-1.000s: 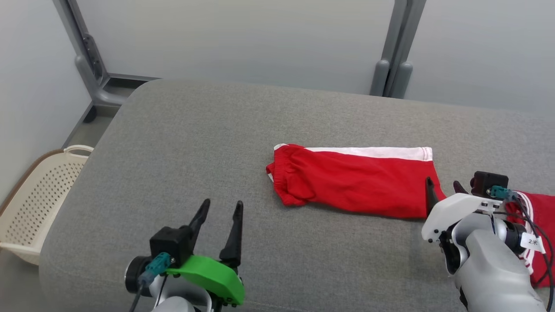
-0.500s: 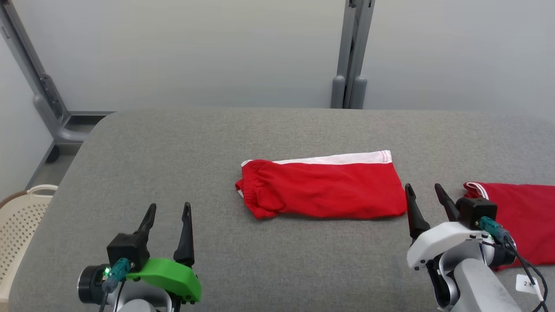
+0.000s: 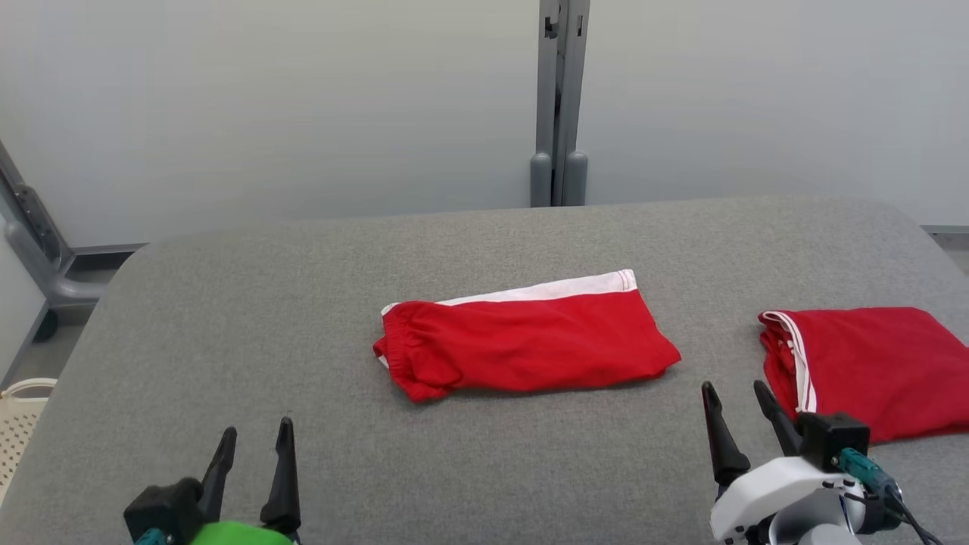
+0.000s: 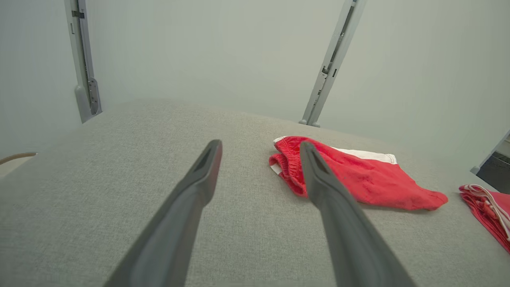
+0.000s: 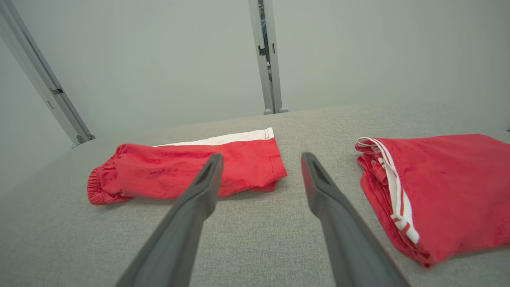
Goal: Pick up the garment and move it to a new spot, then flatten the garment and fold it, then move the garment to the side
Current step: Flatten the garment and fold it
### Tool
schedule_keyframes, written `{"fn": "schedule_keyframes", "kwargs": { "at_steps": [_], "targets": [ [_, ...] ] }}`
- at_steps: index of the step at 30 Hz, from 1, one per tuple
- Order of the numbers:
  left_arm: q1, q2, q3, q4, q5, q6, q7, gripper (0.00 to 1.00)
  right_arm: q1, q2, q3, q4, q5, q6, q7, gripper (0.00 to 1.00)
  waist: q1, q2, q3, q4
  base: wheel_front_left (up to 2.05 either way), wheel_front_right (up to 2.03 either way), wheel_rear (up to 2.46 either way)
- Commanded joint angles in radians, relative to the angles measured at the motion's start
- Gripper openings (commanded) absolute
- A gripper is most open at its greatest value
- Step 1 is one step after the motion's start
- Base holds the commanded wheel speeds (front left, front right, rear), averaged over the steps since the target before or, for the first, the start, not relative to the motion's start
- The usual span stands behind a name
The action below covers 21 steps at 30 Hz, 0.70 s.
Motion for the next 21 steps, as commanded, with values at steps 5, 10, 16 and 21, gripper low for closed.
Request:
{"fn": "schedule_keyframes", "kwargs": {
  "at_steps": [5, 10, 16, 21],
  "targets": [
    [0.071, -0.013, 0.04, 0.029, 0.039, 0.003, -0.004, 1.0, 0.061, -0.001, -0.011, -0.03, -0.018, 0.0, 0.012, 1.0, 0.0, -0.0001, -0.005, -0.01, 0.0, 0.0, 0.0],
    [0.081, 0.006, 0.015, 0.048, 0.079, -0.007, -0.003, 1.0, 0.085, -0.001, -0.03, -0.043, -0.025, 0.0, 0.025, 1.0, 0.0, -0.0001, -0.003, -0.004, 0.0, 0.0, 0.0],
    [0.074, 0.016, 0.008, 0.034, 0.077, -0.005, 0.011, 1.0, 0.1, -0.001, -0.044, -0.055, -0.015, 0.0, 0.04, 1.0, 0.0, -0.0001, 0.0, 0.004, 0.0, 0.0, 0.0],
    [0.064, 0.019, 0.008, 0.023, 0.072, -0.007, 0.021, 1.0, 0.097, -0.001, -0.046, -0.061, 0.003, 0.0, 0.046, 1.0, 0.0, -0.0001, 0.008, 0.009, 0.0, 0.0, 0.0]
  ]
}}
